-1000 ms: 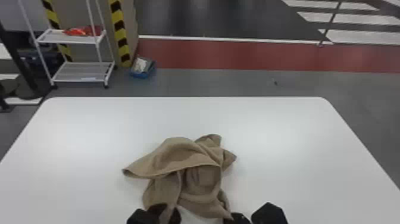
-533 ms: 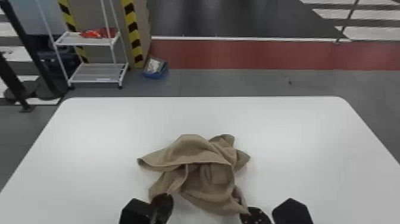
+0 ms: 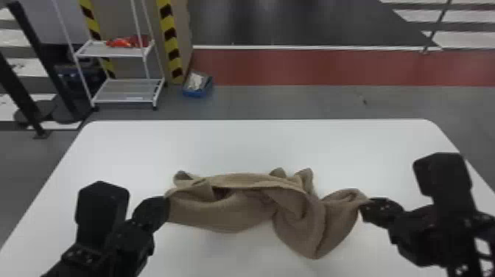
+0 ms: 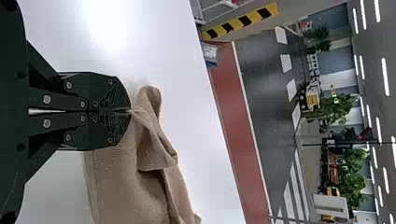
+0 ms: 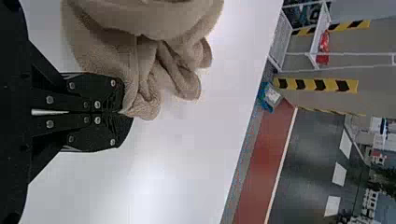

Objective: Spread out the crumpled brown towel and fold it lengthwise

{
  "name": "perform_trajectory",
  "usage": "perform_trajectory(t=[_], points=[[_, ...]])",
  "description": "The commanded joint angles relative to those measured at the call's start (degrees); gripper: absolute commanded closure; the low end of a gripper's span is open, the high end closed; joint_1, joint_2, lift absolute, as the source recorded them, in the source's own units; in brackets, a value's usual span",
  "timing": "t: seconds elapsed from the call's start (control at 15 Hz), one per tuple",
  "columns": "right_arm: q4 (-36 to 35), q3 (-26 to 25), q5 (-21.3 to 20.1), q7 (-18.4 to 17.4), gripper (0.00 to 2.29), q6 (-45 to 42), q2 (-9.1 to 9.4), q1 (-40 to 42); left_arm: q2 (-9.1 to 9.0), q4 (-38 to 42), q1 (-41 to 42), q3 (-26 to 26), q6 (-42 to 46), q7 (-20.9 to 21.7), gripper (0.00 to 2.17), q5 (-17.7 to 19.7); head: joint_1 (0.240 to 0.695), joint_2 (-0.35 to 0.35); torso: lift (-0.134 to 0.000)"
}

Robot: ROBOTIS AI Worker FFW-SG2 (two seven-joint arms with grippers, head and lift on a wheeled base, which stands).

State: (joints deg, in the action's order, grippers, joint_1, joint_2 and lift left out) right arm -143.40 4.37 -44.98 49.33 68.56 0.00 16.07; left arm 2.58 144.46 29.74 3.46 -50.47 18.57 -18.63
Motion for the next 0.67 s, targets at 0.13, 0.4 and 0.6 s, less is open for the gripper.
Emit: perform_trajectory(t=[0.13,0.4,0.6], points=[[0.4,-2.26,-5.82,3.06,1.64,12.09,-1.93,-12.91,-0.12,-0.23,-11.46,-1.09,-12.6,4.72,2.14,-3.7,0.695,-0.037,-0.125],[5.23,-7.71,-4.59,1.91,1.64,11.91,-2.81,-20.55,-0.12,-3.83,-23.15,-1.18,-18.4,7.36,2.14,-6.6,0.695,-0.074,-0.125],[11.21,-10.87,-2.48,1.65,1.64,11.91,-5.1,-25.92,-0.12,-11.04,-32.12,-1.09,-18.4,10.08,2.13,-7.83,0.695,-0.105,-0.125]])
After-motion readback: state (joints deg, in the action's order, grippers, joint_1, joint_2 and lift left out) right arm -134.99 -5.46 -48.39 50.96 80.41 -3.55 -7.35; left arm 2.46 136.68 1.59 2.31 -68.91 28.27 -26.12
